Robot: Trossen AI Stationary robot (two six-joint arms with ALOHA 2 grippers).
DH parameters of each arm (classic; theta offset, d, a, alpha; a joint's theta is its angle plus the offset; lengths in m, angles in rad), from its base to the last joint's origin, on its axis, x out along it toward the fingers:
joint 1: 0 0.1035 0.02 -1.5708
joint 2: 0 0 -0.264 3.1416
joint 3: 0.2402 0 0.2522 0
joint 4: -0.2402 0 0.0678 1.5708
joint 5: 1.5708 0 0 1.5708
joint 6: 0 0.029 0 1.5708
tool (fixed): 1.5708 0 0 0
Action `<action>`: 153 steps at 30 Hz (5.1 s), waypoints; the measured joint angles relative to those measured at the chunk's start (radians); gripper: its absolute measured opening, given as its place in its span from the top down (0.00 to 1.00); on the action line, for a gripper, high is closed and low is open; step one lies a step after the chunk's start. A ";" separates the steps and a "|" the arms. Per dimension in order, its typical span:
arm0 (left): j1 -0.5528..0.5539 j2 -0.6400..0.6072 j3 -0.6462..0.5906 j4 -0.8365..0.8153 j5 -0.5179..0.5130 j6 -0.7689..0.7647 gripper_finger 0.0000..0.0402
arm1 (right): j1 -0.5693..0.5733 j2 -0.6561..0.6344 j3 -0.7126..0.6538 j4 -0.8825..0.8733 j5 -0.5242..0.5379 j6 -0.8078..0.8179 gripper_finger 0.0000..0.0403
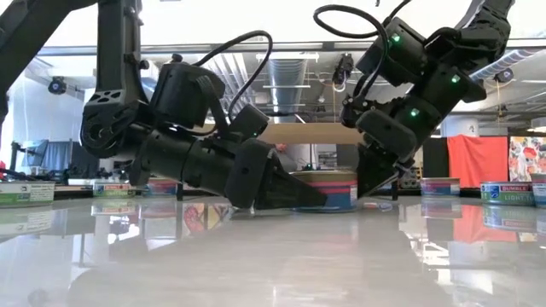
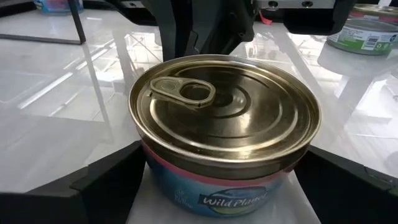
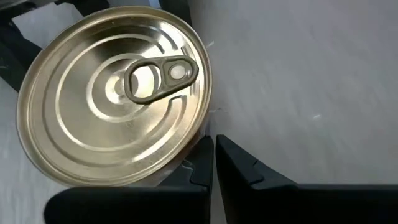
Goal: Stack canned seafood by type on shelf
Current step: Put the blue-pink tuna can on the shelf
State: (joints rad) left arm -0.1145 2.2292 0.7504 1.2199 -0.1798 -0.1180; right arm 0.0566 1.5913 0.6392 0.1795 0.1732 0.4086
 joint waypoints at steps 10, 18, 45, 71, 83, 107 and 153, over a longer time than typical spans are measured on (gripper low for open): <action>0.001 -0.003 0.027 -0.054 0.010 0.002 0.02 | 0.000 0.000 -0.001 -0.002 0.003 0.002 0.97; 0.001 -0.003 0.023 -0.049 0.013 0.020 0.02 | 0.000 0.000 -0.001 -0.001 0.006 0.003 0.97; 0.020 -0.008 0.022 -0.057 0.044 -0.013 0.01 | 0.002 -0.002 -0.001 -0.006 0.003 0.027 0.97; 0.023 -0.006 0.107 -0.174 0.096 -0.003 0.04 | 0.002 -0.013 0.007 0.001 0.002 -0.017 0.97; 0.017 -0.071 0.094 -0.175 0.096 -0.010 0.12 | 0.007 -0.256 0.076 -0.370 0.066 -0.032 0.97; 0.302 -0.727 0.022 -0.657 -0.394 -0.048 0.08 | -0.021 -0.352 0.232 -0.035 0.292 -0.424 0.97; 0.405 -0.696 0.283 -1.418 -0.387 -0.084 0.00 | -0.470 0.431 1.319 -0.777 -0.416 -0.499 0.97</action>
State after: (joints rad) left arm 0.2905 1.5332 1.0336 -0.1976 -0.5672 -0.2016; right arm -0.4130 2.0220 1.9583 -0.5972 -0.2428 -0.0909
